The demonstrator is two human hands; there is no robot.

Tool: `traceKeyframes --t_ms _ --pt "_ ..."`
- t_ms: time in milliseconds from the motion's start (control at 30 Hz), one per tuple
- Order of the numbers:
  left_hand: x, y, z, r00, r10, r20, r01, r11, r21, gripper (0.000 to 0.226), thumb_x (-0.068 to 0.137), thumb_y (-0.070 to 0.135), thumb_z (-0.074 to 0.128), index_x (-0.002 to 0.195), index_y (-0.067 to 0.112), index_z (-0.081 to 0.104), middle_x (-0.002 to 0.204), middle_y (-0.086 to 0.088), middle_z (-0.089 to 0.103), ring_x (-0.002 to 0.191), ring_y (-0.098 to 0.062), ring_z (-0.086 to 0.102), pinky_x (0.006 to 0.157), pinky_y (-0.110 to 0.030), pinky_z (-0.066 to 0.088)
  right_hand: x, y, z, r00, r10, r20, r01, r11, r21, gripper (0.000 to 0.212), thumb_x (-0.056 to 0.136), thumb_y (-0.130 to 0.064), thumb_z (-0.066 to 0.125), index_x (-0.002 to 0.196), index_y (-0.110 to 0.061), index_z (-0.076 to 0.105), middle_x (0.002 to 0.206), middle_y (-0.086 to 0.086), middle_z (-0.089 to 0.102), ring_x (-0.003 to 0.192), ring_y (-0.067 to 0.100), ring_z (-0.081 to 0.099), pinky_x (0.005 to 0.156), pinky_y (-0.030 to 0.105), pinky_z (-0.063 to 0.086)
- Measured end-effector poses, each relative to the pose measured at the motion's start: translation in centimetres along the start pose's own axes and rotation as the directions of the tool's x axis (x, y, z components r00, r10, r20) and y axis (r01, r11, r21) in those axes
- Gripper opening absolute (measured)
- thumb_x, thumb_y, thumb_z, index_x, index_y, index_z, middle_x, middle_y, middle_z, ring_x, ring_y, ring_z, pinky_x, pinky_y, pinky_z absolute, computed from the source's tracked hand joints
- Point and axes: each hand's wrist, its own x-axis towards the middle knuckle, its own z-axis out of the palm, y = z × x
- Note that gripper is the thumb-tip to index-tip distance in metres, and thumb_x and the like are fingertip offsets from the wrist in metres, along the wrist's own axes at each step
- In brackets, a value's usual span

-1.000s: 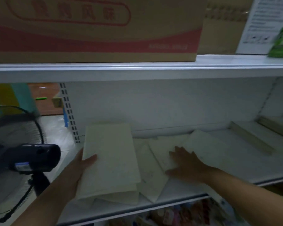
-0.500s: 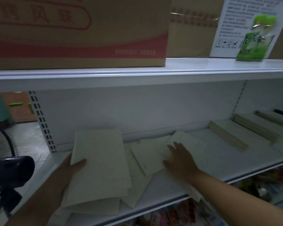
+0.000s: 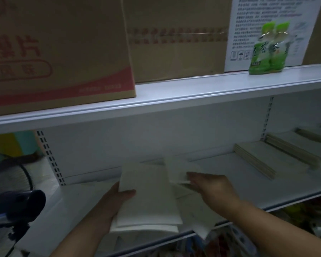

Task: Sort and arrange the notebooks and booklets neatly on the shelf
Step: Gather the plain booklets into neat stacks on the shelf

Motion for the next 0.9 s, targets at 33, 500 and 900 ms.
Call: traceKeyframes --t_ms 33,500,900 --pt "0.2 -0.2 1.4 1.0 0.007 0.004 -0.007 1.0 0.007 0.029 0.089 0.009 0.06 0.117 0.015 0.058 0.099 -0.006 0.07 0.084 -0.024 0.068 0.062 -0.027 0.055 -0.7 -0.5 -0.5 0.991 -0.119 -0.058 0.122 0.991 0.051 0.04 0.101 -0.026 0.036 0.091 -0.017 0.073 0.094 0.002 0.075 0.075 0.012 0.071 0.06 0.021 0.055" --pt "-0.9 -3.0 22.3 0.989 0.037 0.142 -0.02 0.993 -0.117 0.035 0.087 0.0 0.052 0.118 0.015 0.056 0.107 -0.02 0.069 0.099 -0.041 0.064 0.089 -0.051 0.05 -12.6 7.7 -10.5 0.688 0.4 0.605 -0.696 0.6 0.395 0.083 0.085 -0.07 0.03 0.151 -0.027 0.002 0.152 -0.017 -0.009 0.145 0.011 -0.008 0.116 0.028 0.001" --pt "2.9 -4.6 38.5 0.993 -0.056 0.1 0.078 0.969 -0.234 0.026 0.097 0.024 0.047 0.12 0.015 0.055 0.118 -0.008 0.062 0.108 -0.031 0.059 0.1 -0.048 0.044 -14.5 20.4 -12.7 0.326 0.725 0.607 -0.823 -0.099 0.559 0.023 0.098 -0.002 0.041 0.111 -0.014 0.055 0.094 0.0 0.068 0.085 0.016 0.066 0.064 0.024 0.052"
